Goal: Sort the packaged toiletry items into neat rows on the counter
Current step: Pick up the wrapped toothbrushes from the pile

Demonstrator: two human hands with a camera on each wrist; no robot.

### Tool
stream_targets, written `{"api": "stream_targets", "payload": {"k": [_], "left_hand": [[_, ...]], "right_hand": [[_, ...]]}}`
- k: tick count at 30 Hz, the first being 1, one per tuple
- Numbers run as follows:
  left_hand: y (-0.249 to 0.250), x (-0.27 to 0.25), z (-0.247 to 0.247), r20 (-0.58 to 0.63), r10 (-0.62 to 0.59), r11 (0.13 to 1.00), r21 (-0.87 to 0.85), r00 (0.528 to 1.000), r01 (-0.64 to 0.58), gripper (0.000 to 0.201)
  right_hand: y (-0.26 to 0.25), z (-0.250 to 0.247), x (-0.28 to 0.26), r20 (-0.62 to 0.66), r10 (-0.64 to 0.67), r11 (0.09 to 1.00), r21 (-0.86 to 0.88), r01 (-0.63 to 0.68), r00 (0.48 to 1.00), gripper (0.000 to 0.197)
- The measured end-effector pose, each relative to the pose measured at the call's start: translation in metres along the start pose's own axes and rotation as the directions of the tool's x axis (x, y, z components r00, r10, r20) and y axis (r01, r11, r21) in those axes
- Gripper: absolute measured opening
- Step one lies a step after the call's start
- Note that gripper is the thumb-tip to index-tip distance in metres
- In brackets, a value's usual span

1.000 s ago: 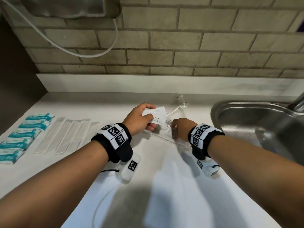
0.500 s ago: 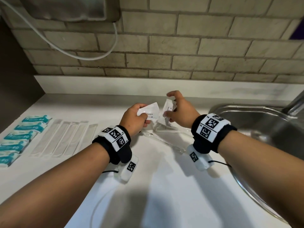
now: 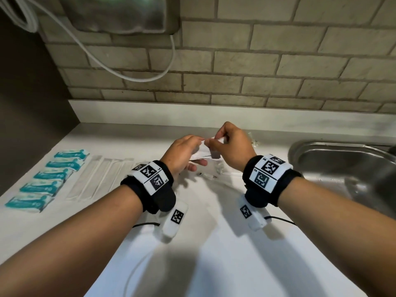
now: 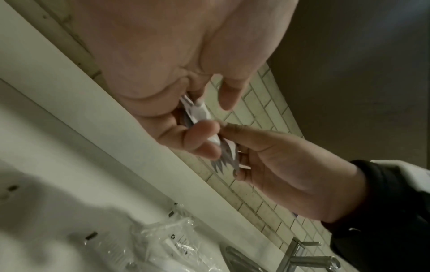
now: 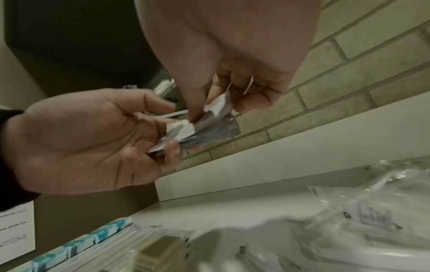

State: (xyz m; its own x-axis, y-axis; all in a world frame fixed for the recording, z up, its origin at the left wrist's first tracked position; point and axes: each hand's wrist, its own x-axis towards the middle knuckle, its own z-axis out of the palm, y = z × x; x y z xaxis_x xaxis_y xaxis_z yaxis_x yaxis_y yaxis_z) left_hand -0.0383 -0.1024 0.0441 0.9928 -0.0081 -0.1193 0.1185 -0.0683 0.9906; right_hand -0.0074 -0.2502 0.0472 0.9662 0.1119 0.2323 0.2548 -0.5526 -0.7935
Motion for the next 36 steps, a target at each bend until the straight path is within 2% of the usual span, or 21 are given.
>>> {"api": "stream_targets", "payload": {"k": [3, 4, 6, 8, 10, 11, 13, 15, 18, 20, 23, 28, 30, 32, 36], "left_hand": [[0.003, 0.002, -0.015, 0.046, 0.017, 0.997, 0.070, 0.999, -0.020, 0.023], [0.004, 0.003, -0.020, 0.056, 0.026, 0.996, 0.089, 0.998, -0.031, 0.024], [0.003, 0.004, -0.034, 0.061, 0.047, 0.991, 0.120, 0.997, -0.054, 0.026], [0.002, 0.004, -0.047, 0.061, 0.051, 0.988, 0.146, 0.997, -0.060, 0.026], [0.003, 0.008, -0.063, 0.071, 0.060, 0.978, 0.195, 0.996, -0.073, 0.027], [0.004, 0.011, -0.072, 0.079, 0.055, 0.971, 0.227, 0.995, -0.072, 0.029], [0.009, 0.018, -0.085, 0.119, 0.032, 0.960, 0.273, 0.992, -0.063, 0.031], [0.015, 0.027, -0.097, 0.150, 0.022, 0.959, 0.277, 0.988, -0.064, 0.032], [0.017, 0.044, -0.109, 0.174, -0.007, 0.934, 0.353, 0.985, -0.056, 0.028], [0.014, 0.058, -0.114, 0.208, -0.021, 0.838, 0.538, 0.978, -0.096, 0.022], [0.009, 0.074, -0.115, 0.252, -0.042, 0.566, 0.803, 0.967, -0.184, 0.020], [-0.009, 0.094, -0.105, 0.323, -0.126, 0.213, 0.932, 0.938, -0.292, 0.025], [-0.018, 0.101, -0.100, 0.335, -0.108, 0.165, 0.935, 0.936, -0.315, 0.022], [-0.028, 0.107, -0.099, 0.317, -0.087, 0.190, 0.936, 0.945, -0.296, 0.021], [-0.040, 0.112, -0.100, 0.287, -0.149, 0.159, 0.951, 0.946, -0.263, 0.023]], "right_hand": [[-0.009, 0.014, 0.003, -0.003, -0.042, 0.990, -0.134, 0.041, 0.999, 0.026], [-0.012, 0.015, 0.004, -0.016, -0.033, 0.994, -0.106, 0.031, 0.999, 0.023], [-0.020, 0.020, 0.008, -0.015, 0.022, 0.996, 0.086, -0.021, 1.000, 0.017], [-0.028, 0.020, 0.009, 0.135, 0.047, 0.987, 0.145, -0.066, 0.990, 0.027], [-0.033, 0.024, 0.013, 0.314, 0.055, 0.998, 0.019, -0.064, 0.948, 0.045], [-0.035, 0.028, 0.016, 0.358, 0.065, 0.998, -0.048, -0.051, 0.931, 0.048], [-0.039, 0.034, 0.023, 0.376, 0.090, 0.995, -0.063, -0.071, 0.922, 0.046], [-0.043, 0.041, 0.035, 0.407, 0.106, 0.992, 0.015, -0.123, 0.907, 0.042], [-0.045, 0.052, 0.052, 0.419, 0.089, 0.996, -0.027, -0.086, 0.904, 0.038], [-0.042, 0.063, 0.062, 0.409, 0.068, 0.985, -0.175, 0.005, 0.910, 0.039], [-0.034, 0.076, 0.073, 0.411, 0.065, 0.896, -0.425, 0.129, 0.909, 0.039], [-0.016, 0.091, 0.084, 0.473, 0.122, 0.799, -0.569, 0.196, 0.873, 0.024], [-0.010, 0.099, 0.086, 0.496, 0.146, 0.776, -0.595, 0.212, 0.856, 0.024], [-0.005, 0.105, 0.088, 0.509, 0.162, 0.760, -0.610, 0.222, 0.845, 0.025], [0.005, 0.114, 0.088, 0.532, 0.184, 0.768, -0.603, 0.217, 0.826, 0.019]]}}
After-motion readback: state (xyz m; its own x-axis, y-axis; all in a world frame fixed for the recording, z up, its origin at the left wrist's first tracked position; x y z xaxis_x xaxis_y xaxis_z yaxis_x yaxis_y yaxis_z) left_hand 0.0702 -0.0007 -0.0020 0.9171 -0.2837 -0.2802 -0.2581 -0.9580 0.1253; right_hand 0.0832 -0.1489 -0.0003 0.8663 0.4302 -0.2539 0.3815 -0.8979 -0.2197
